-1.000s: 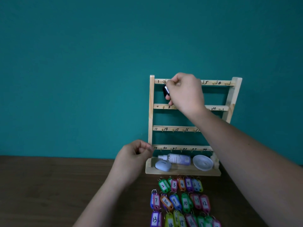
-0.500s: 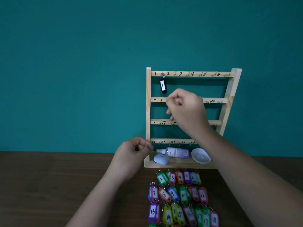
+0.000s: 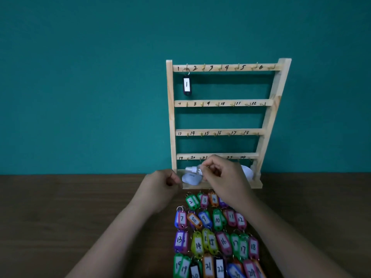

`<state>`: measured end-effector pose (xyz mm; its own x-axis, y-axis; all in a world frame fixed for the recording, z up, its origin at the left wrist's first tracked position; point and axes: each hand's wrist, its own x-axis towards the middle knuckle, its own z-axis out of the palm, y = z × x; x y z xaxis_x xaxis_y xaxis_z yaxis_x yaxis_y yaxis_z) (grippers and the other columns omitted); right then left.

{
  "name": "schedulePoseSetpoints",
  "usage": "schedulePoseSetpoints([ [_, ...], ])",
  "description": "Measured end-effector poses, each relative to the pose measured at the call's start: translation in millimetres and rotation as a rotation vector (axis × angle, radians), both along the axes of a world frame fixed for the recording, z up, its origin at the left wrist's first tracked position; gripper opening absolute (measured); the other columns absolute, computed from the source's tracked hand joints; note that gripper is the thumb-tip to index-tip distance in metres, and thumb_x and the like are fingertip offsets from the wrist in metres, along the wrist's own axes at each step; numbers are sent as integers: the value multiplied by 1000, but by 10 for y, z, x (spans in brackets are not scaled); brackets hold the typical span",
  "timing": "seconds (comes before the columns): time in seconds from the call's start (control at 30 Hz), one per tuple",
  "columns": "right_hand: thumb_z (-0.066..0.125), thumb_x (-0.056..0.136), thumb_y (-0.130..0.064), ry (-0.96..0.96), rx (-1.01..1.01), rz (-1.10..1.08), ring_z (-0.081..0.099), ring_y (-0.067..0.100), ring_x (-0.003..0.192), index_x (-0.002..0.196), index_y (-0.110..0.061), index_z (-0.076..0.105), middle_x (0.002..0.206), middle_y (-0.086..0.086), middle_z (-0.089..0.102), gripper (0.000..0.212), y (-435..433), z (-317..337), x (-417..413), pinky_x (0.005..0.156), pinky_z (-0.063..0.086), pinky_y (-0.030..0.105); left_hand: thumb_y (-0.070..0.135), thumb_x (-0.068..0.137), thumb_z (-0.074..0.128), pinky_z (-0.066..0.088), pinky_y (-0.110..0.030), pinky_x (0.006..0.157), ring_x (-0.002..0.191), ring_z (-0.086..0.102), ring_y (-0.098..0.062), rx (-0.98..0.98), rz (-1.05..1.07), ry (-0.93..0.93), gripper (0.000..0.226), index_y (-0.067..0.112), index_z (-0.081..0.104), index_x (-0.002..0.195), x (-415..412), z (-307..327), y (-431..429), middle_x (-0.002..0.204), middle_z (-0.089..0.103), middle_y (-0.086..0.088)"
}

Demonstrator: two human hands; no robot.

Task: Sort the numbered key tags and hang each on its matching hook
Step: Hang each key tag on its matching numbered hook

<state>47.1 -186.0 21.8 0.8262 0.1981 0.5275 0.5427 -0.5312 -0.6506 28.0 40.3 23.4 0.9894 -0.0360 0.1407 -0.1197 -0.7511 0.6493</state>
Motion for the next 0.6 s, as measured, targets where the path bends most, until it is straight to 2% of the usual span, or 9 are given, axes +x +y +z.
schedulePoseSetpoints([
  [0.13, 70, 102, -29, 36, -73, -12, 67, 9, 70, 91, -32, 70, 76, -15, 69, 11, -79, -221, 44, 66, 57, 43, 33, 91, 77, 41, -8, 67, 87, 66, -5, 89, 26, 7, 6, 27, 76, 90, 114, -124, -27, 88, 74, 12],
  [0.27, 72, 99, -30, 83, -174, 8, 68, 3, 74, 92, -32, 74, 78, -16, 72, 8, -106, -356, 67, 69, 59, 36, 40, 92, 74, 47, -26, 74, 95, 67, -16, 207, 59, 78, 16, 25, 77, 96, 204, -273, -118, 96, 74, 7],
  [0.33, 73, 98, -31, 83, -217, 8, 68, 3, 69, 90, -32, 73, 74, -14, 71, 8, -72, -421, 52, 66, 58, 33, 45, 93, 72, 46, -28, 74, 97, 66, -20, 243, 74, 112, 21, 24, 75, 95, 229, -349, -168, 98, 74, 3],
  [0.47, 73, 99, -36, 65, -337, -34, 56, 1, 59, 96, -29, 74, 66, -16, 58, 7, 25, -507, 63, 55, 38, 22, 51, 96, 66, 43, -30, 70, 96, 66, -25, 240, 104, 182, 30, 22, 70, 89, 285, -441, -222, 95, 72, -2],
  [0.53, 70, 100, -39, 38, -412, -66, 54, 1, 64, 103, -29, 75, 74, -17, 58, 12, 84, -515, 69, 55, 32, 23, 52, 96, 65, 41, -31, 67, 92, 66, -25, 233, 114, 197, 31, 23, 69, 87, 306, -457, -237, 91, 70, 0],
  [0.6, 67, 100, -42, -2, -474, -89, 61, 10, 74, 109, -28, 76, 88, -11, 67, 18, 134, -507, 77, 57, 37, 28, 50, 96, 65, 42, -31, 67, 91, 66, -24, 232, 119, 195, 30, 22, 70, 89, 323, -467, -256, 89, 70, 1],
])
